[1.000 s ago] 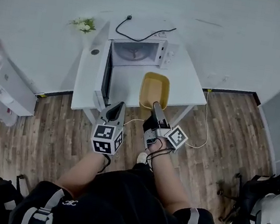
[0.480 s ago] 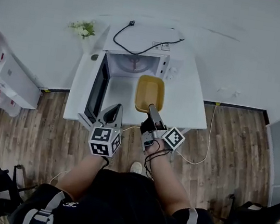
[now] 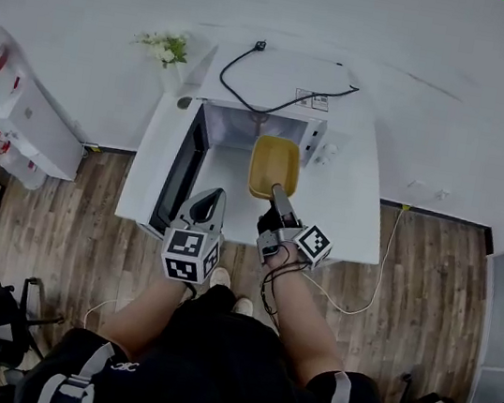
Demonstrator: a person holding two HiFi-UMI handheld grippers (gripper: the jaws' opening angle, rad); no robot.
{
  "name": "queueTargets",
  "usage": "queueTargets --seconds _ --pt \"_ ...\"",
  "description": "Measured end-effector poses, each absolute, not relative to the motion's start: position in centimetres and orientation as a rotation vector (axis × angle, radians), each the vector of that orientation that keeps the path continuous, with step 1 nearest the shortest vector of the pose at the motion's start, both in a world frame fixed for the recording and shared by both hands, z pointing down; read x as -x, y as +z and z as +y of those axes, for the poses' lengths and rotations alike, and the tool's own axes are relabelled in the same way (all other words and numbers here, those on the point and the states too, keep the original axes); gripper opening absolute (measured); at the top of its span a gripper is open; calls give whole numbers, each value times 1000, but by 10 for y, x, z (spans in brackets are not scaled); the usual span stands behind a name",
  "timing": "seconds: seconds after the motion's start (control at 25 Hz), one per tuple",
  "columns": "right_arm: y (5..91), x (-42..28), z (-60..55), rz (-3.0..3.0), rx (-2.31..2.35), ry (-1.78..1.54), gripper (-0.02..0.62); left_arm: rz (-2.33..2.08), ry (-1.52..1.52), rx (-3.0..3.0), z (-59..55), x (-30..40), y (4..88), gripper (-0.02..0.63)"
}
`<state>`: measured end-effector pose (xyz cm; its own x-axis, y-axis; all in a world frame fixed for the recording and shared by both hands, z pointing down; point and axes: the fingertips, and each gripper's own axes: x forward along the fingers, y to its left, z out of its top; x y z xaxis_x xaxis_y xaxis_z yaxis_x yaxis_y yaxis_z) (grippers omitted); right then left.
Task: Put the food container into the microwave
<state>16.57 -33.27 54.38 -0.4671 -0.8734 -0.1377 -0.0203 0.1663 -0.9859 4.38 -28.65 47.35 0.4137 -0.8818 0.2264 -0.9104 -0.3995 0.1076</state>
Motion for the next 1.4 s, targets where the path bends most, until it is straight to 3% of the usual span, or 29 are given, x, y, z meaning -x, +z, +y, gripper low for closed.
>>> queueTargets --seconds 0.68,1.4 --pt "594 -145 -494 1699 952 -1436 229 -1563 172 -2407 -387 -32 490 0" --pt "633 -106 -580 1705 1025 -1553 230 -1585 190 -2350 -415 -10 508 0"
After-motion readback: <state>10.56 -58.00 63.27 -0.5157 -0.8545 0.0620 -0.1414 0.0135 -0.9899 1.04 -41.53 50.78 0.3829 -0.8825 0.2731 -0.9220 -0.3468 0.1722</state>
